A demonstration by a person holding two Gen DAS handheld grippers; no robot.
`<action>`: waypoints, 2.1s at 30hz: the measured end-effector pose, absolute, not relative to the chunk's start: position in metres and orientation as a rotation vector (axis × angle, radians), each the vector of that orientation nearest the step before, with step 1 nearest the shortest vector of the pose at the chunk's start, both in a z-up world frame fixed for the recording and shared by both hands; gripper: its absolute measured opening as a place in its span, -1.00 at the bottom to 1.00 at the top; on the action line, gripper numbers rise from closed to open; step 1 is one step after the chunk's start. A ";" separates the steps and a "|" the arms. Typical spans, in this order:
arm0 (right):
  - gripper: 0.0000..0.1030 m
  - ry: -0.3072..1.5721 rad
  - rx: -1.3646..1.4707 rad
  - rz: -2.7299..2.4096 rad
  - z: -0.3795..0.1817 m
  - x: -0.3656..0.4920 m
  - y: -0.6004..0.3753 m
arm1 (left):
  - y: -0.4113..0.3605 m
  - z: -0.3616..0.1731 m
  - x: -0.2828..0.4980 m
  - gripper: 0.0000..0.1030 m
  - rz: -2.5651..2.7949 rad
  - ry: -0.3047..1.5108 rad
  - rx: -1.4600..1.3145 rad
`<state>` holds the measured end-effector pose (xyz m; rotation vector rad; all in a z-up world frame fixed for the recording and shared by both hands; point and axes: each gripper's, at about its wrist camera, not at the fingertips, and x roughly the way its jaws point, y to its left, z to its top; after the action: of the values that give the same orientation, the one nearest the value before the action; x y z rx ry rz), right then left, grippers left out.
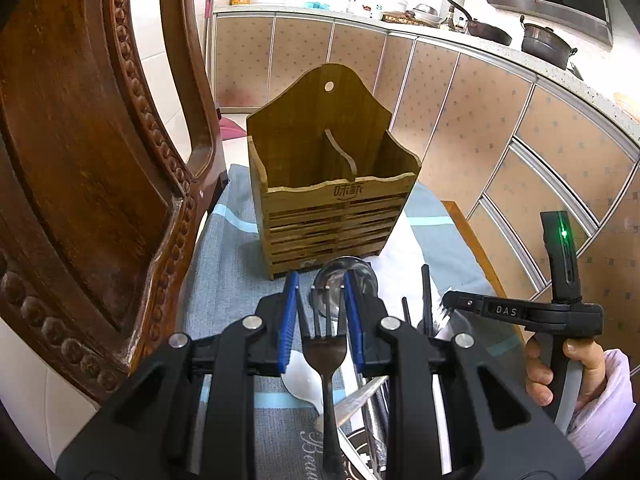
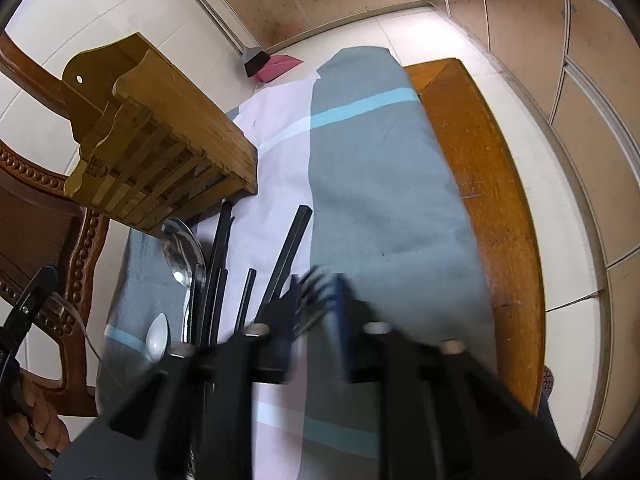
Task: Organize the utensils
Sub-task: 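Lift the fork with the left gripper into the wooden holder while the right gripper drops its fork in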
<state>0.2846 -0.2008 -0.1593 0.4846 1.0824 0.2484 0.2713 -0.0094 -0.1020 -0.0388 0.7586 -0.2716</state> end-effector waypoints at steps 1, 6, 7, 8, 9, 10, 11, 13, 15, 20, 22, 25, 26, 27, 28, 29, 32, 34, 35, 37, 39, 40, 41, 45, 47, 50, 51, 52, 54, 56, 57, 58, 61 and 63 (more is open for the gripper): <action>-0.81 1.073 0.485 0.251 -0.157 0.284 -0.201 | -0.009 -0.102 0.271 -0.56 -0.269 0.759 -0.040; -0.88 0.936 0.390 0.234 -0.115 0.265 -0.195 | -0.008 -0.096 0.268 -0.56 -0.254 0.742 -0.045; -0.88 0.905 0.348 0.221 -0.105 0.261 -0.193 | -0.007 -0.093 0.265 -0.56 -0.251 0.730 -0.047; -0.89 0.859 0.280 0.200 -0.091 0.254 -0.186 | -0.007 -0.090 0.264 -0.56 -0.249 0.721 -0.049; -0.89 0.814 0.209 0.175 -0.078 0.247 -0.178 | -0.007 -0.086 0.261 -0.56 -0.246 0.706 -0.049; -0.90 0.786 0.162 0.158 -0.070 0.243 -0.173 | -0.006 -0.083 0.259 -0.56 -0.242 0.692 -0.050; -0.90 0.752 0.100 0.136 -0.061 0.237 -0.164 | -0.006 -0.081 0.257 -0.56 -0.239 0.683 -0.051; -0.89 0.706 0.004 0.101 -0.047 0.227 -0.149 | -0.005 -0.076 0.253 -0.56 -0.234 0.666 -0.054; -0.89 0.670 -0.068 0.066 -0.039 0.218 -0.138 | -0.003 -0.071 0.249 -0.56 -0.234 0.651 -0.056; -0.89 0.571 -0.199 -0.008 -0.019 0.199 -0.123 | 0.003 -0.061 0.239 -0.56 -0.219 0.615 -0.064; -0.91 0.546 -0.210 -0.022 -0.010 0.195 -0.123 | 0.007 -0.057 0.235 -0.56 -0.214 0.605 -0.069; -0.94 0.516 -0.214 -0.035 0.004 0.187 -0.125 | 0.012 -0.053 0.231 -0.56 -0.208 0.593 -0.075; -0.96 0.510 -0.214 -0.037 0.007 0.183 -0.125 | 0.013 -0.051 0.229 -0.56 -0.207 0.589 -0.076; -0.95 0.503 -0.221 -0.049 0.009 0.182 -0.125 | 0.014 -0.050 0.228 -0.56 -0.207 0.587 -0.076; -0.94 0.494 -0.230 -0.060 0.012 0.179 -0.124 | 0.015 -0.049 0.226 -0.56 -0.207 0.582 -0.077; -0.94 0.481 -0.240 -0.070 0.014 0.176 -0.124 | 0.015 -0.048 0.225 -0.56 -0.206 0.579 -0.076; -0.95 0.477 -0.227 -0.065 0.017 0.173 -0.123 | 0.015 -0.048 0.222 -0.56 -0.206 0.578 -0.073; -0.96 0.484 -0.207 -0.047 0.019 0.172 -0.124 | 0.016 -0.048 0.221 -0.56 -0.205 0.580 -0.072; -0.96 0.487 -0.194 -0.035 0.020 0.171 -0.124 | 0.016 -0.048 0.220 -0.57 -0.205 0.580 -0.073; -0.96 0.483 -0.194 -0.037 0.023 0.170 -0.123 | 0.015 -0.047 0.222 -0.56 -0.210 0.579 -0.075; -0.96 0.474 -0.202 -0.033 0.030 0.170 -0.120 | 0.014 -0.042 0.222 -0.56 -0.209 0.576 -0.078; -0.96 0.468 -0.206 -0.030 0.034 0.170 -0.118 | 0.013 -0.037 0.224 -0.56 -0.209 0.573 -0.077; -0.96 0.459 -0.210 -0.025 0.041 0.171 -0.117 | 0.012 -0.034 0.224 -0.56 -0.211 0.567 -0.074; -0.96 0.404 -0.219 -0.001 0.077 0.179 -0.114 | 0.009 -0.007 0.232 -0.56 -0.211 0.536 -0.071; -0.96 0.364 -0.230 -0.004 0.095 0.184 -0.112 | 0.009 0.011 0.239 -0.56 -0.202 0.512 -0.069; -0.96 0.303 -0.236 -0.003 0.121 0.196 -0.108 | 0.009 0.041 0.252 -0.56 -0.183 0.460 -0.062; -0.96 0.287 -0.234 0.000 0.128 0.203 -0.106 | 0.009 0.053 0.260 -0.56 -0.172 0.437 -0.059; -0.96 0.280 -0.229 0.005 0.132 0.208 -0.105 | 0.008 0.059 0.264 -0.56 -0.166 0.426 -0.060; -0.96 0.273 -0.210 0.022 0.140 0.226 -0.100 | 0.008 0.073 0.280 -0.56 -0.142 0.406 -0.063; -0.96 0.275 -0.208 0.030 0.142 0.244 -0.095 | 0.007 0.082 0.296 -0.56 -0.121 0.389 -0.077; -0.96 0.276 -0.210 0.035 0.141 0.253 -0.091 | 0.007 0.084 0.303 -0.56 -0.115 0.382 -0.086; -0.96 0.280 -0.217 0.039 0.140 0.261 -0.087 | 0.007 0.085 0.310 -0.56 -0.110 0.376 -0.098; -0.96 0.300 -0.238 0.041 0.125 0.282 -0.078 | 0.004 0.075 0.328 -0.56 -0.091 0.373 -0.116; -0.96 0.328 -0.243 0.050 0.108 0.294 -0.075 | 0.002 0.062 0.339 -0.56 -0.077 0.386 -0.117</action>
<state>0.2944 -0.0747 0.1081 -0.2428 0.3279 0.0501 0.3385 0.0019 0.0623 -0.1169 0.3862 -0.0771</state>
